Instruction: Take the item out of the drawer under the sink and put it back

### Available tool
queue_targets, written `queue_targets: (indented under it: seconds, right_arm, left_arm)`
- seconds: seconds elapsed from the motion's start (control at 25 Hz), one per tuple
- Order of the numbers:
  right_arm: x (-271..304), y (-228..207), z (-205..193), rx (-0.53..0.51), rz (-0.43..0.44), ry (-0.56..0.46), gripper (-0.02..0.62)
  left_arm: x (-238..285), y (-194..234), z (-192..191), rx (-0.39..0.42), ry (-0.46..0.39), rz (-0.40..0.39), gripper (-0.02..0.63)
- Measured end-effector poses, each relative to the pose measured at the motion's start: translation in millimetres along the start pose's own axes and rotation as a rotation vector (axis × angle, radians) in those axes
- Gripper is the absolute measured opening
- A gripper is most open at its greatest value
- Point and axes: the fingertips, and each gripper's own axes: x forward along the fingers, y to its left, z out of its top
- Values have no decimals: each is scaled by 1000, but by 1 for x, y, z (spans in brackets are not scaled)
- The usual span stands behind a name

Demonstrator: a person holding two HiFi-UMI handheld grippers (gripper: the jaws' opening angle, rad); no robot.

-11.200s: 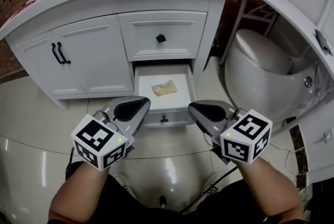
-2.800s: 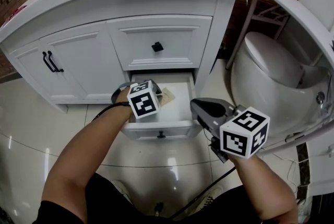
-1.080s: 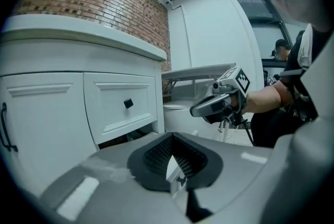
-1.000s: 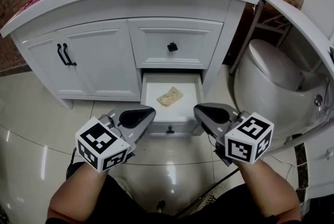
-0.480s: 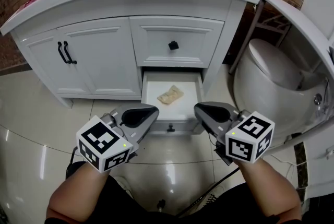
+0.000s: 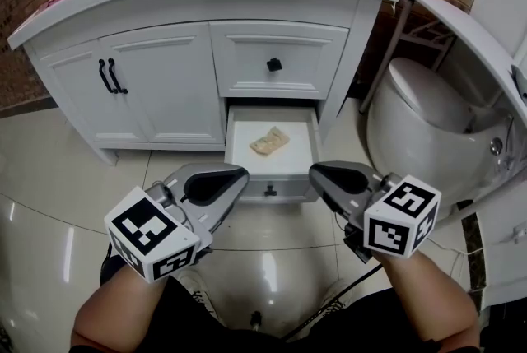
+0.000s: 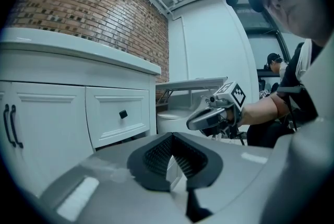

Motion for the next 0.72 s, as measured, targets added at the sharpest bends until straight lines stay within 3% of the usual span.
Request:
queue_targets:
  seconds: [0.72]
  right_arm:
    - [-33,54,-5,-47,-57,1,8]
  left_arm:
    - [-41,-33,3,17,-15,-3,6]
